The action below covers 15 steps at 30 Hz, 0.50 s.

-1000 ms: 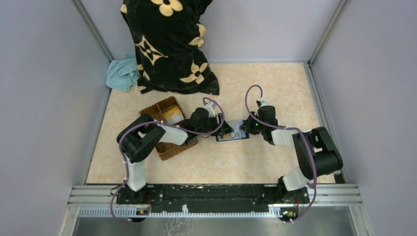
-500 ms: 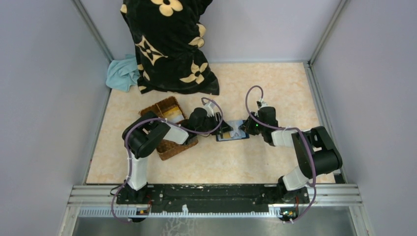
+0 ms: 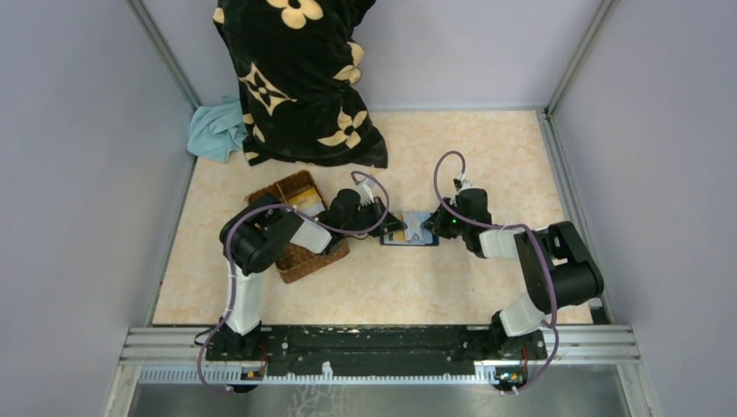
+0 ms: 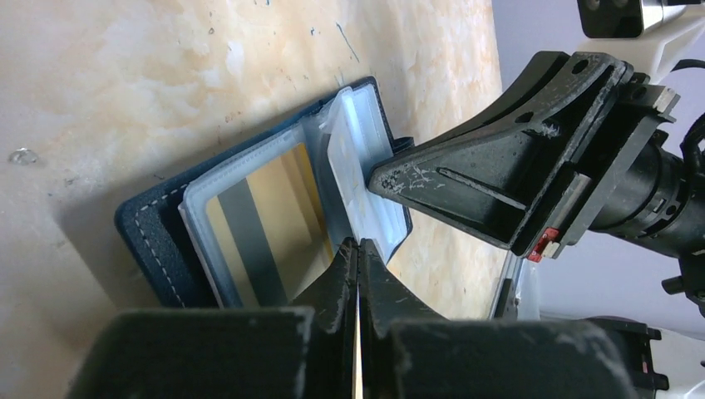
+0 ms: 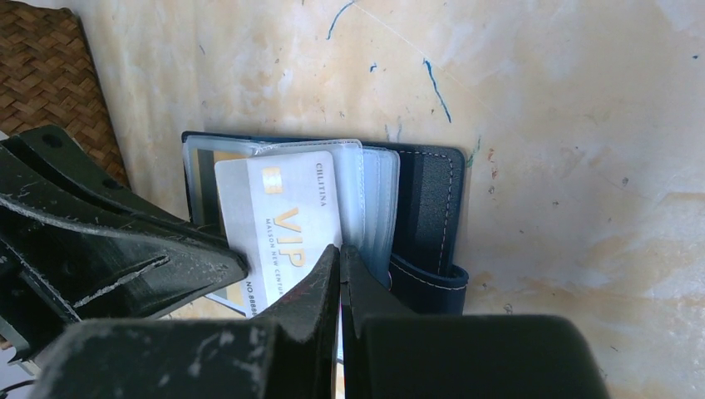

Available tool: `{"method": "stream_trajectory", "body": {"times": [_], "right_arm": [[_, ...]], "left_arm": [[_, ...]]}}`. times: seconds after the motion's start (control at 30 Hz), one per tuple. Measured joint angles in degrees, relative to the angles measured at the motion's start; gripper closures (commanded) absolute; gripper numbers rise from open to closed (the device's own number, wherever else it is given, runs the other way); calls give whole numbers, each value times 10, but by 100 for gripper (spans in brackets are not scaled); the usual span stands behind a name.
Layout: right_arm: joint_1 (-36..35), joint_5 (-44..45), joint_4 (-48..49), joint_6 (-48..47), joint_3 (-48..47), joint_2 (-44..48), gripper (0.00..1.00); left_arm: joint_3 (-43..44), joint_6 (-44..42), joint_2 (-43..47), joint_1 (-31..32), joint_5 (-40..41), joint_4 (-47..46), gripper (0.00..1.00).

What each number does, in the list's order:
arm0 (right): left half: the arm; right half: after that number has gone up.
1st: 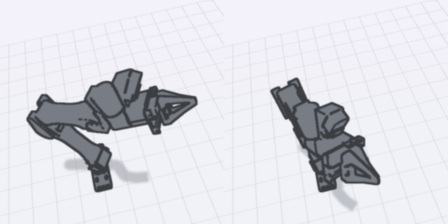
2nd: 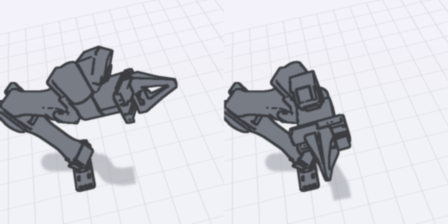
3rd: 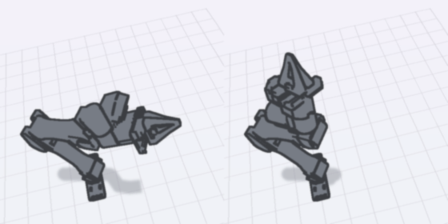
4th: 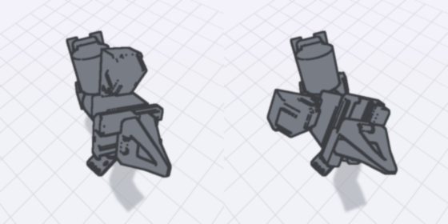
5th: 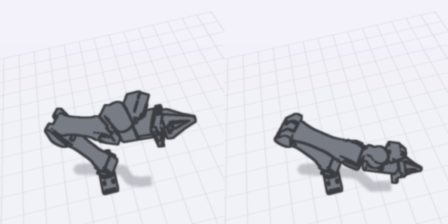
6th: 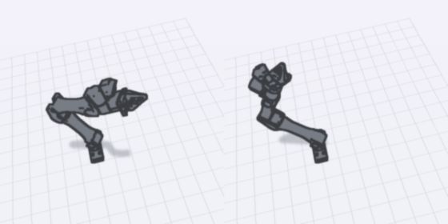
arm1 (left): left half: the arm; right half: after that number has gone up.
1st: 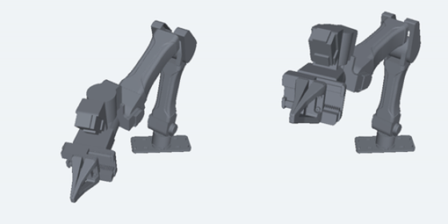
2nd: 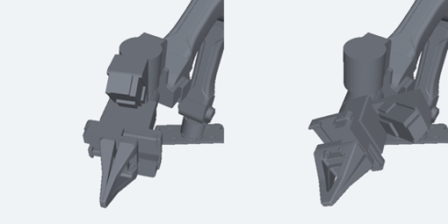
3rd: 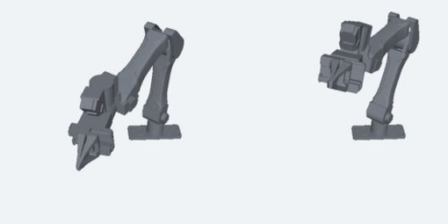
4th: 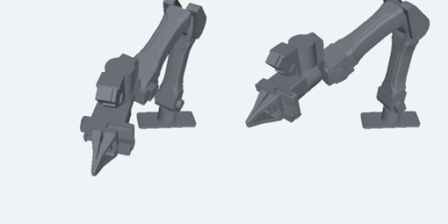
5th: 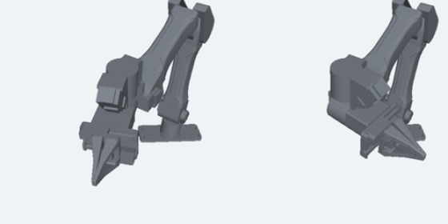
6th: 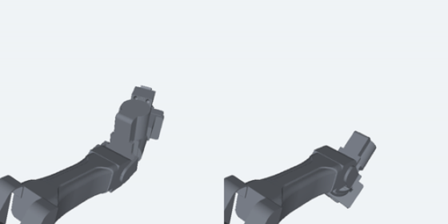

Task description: Take the credit cards out of the card holder

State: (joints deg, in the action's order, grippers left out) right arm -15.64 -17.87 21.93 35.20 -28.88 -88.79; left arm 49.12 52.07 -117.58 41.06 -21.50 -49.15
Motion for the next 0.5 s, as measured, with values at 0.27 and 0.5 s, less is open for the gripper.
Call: {"method": "stream_trajectory", "body": {"times": [0.27, 0.5], "right_arm": [[0, 0, 0, 0, 0, 0, 100], [1, 0, 0, 0, 0, 0, 100]], "left_arm": [[-40, -11, 32, -31, -12, 3, 100], [-45, -58, 93, -53, -6, 57, 100]]}}
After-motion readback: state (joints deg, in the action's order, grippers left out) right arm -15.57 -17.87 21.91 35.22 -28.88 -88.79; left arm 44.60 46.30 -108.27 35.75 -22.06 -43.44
